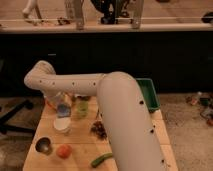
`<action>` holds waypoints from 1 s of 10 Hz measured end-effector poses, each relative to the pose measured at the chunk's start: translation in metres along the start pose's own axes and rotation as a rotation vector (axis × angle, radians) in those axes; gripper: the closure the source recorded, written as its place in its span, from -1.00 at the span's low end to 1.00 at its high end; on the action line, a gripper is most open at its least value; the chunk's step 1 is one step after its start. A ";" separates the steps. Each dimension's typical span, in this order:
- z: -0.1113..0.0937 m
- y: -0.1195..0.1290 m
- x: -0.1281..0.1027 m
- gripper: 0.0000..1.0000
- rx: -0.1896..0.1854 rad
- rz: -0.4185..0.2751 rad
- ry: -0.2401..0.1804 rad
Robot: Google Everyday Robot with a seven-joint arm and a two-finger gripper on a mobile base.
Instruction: Place sponge in red bowl
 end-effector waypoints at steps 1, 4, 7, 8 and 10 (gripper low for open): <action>0.000 0.000 0.000 1.00 0.000 0.000 0.000; 0.000 0.000 0.000 1.00 0.000 0.000 0.000; -0.001 -0.002 0.001 1.00 0.002 -0.012 0.008; -0.008 -0.010 0.011 1.00 0.011 -0.023 0.028; -0.024 -0.016 0.031 1.00 0.013 -0.035 0.063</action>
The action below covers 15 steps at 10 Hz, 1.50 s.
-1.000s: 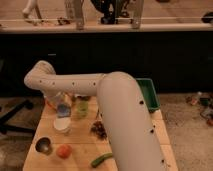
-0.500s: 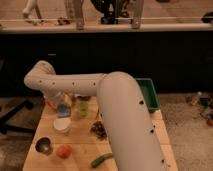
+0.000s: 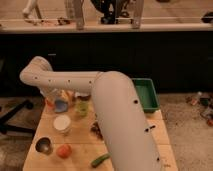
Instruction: Place sponge in red bowl
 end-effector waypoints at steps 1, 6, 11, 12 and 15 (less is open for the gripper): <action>-0.006 0.002 0.006 1.00 0.002 0.003 0.013; 0.017 0.010 0.024 1.00 0.182 0.023 -0.043; 0.048 0.004 0.036 1.00 0.275 0.019 -0.125; 0.051 0.002 0.039 1.00 0.288 0.018 -0.132; 0.059 -0.003 0.053 1.00 0.332 0.022 -0.149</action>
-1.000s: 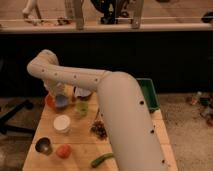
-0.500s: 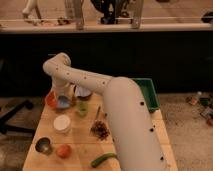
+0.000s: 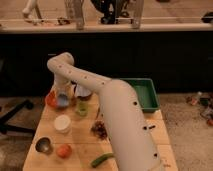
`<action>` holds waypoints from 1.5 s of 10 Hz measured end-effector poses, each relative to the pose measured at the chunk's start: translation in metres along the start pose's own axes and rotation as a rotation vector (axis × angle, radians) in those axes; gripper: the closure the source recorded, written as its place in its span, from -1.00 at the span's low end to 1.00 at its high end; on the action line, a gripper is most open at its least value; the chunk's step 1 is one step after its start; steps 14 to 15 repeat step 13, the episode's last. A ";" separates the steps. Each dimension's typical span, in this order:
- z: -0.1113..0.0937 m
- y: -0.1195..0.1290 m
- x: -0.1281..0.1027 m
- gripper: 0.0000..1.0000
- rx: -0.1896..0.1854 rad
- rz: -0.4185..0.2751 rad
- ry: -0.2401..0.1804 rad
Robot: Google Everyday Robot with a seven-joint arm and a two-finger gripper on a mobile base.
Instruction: Place sponge in red bowl
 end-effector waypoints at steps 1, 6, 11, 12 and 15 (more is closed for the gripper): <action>0.003 -0.001 0.005 1.00 0.011 0.002 -0.005; 0.021 0.000 0.015 1.00 0.057 0.017 -0.043; 0.031 -0.001 0.020 1.00 0.068 0.026 -0.063; 0.031 -0.002 0.022 1.00 0.066 0.027 -0.063; 0.031 -0.004 0.024 1.00 0.063 0.025 -0.063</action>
